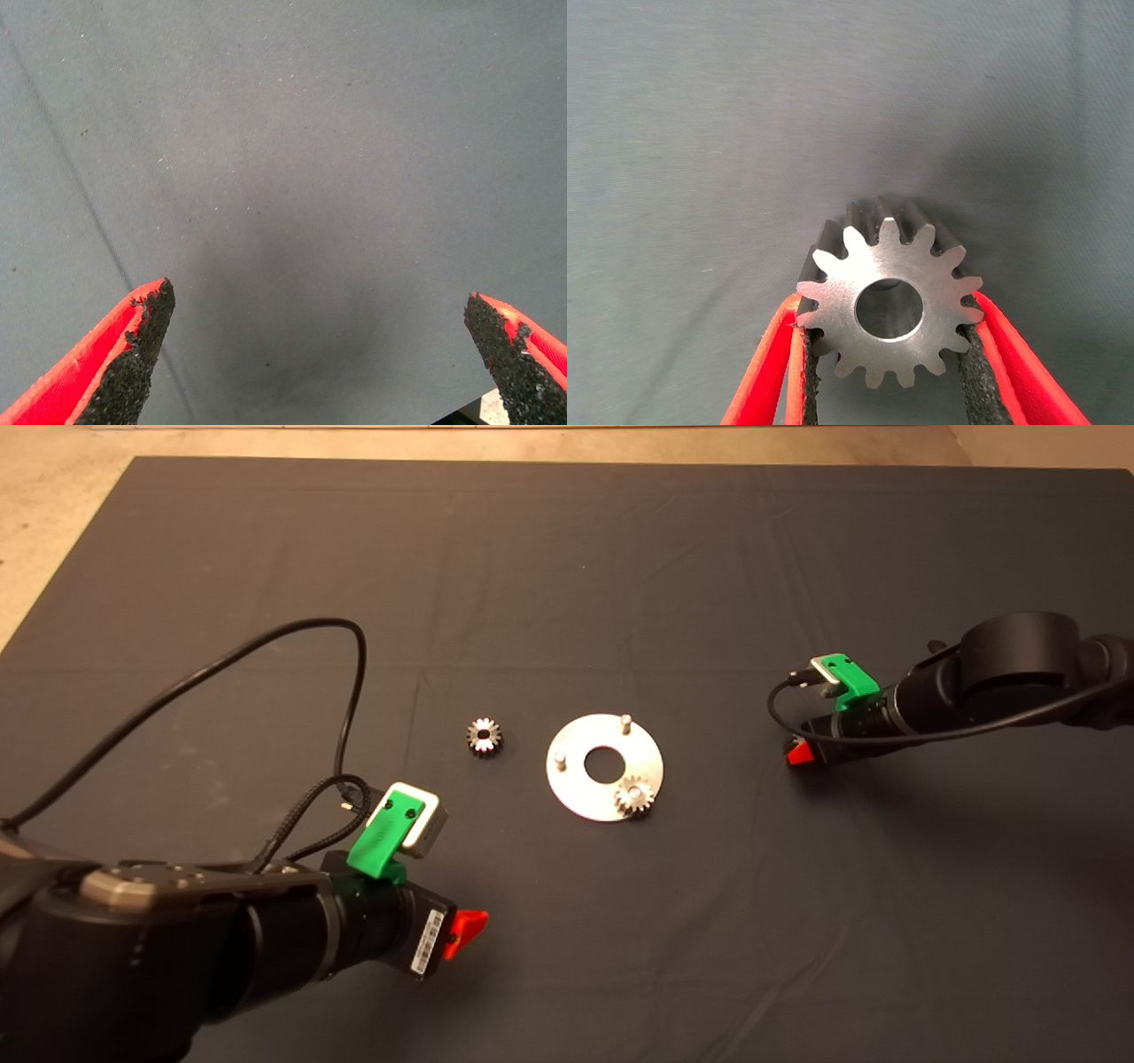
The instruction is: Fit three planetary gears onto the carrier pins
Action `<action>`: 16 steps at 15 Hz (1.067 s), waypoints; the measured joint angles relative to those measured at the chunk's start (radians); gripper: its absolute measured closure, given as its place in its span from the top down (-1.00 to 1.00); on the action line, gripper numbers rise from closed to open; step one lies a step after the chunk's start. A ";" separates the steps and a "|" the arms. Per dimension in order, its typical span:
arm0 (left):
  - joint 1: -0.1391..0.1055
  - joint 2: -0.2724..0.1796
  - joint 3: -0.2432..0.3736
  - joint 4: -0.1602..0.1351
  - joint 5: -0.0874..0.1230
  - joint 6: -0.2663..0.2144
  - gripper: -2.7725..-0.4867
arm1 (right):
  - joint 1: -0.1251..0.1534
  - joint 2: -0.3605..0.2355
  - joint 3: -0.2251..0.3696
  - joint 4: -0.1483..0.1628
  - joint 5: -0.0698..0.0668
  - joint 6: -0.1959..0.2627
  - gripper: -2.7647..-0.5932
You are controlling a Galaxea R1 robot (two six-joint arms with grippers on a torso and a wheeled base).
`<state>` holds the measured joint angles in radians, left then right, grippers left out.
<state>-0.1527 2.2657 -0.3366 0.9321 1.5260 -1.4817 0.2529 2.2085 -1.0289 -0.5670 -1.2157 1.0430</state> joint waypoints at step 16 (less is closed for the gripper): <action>0.011 0.000 0.000 0.023 0.000 0.000 0.64 | 0.121 0.271 0.097 0.001 -0.019 0.000 -0.77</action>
<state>-0.1413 2.2657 -0.3366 0.9553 1.5264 -1.4817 0.3738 2.4799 -0.9317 -0.5657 -1.2348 1.0430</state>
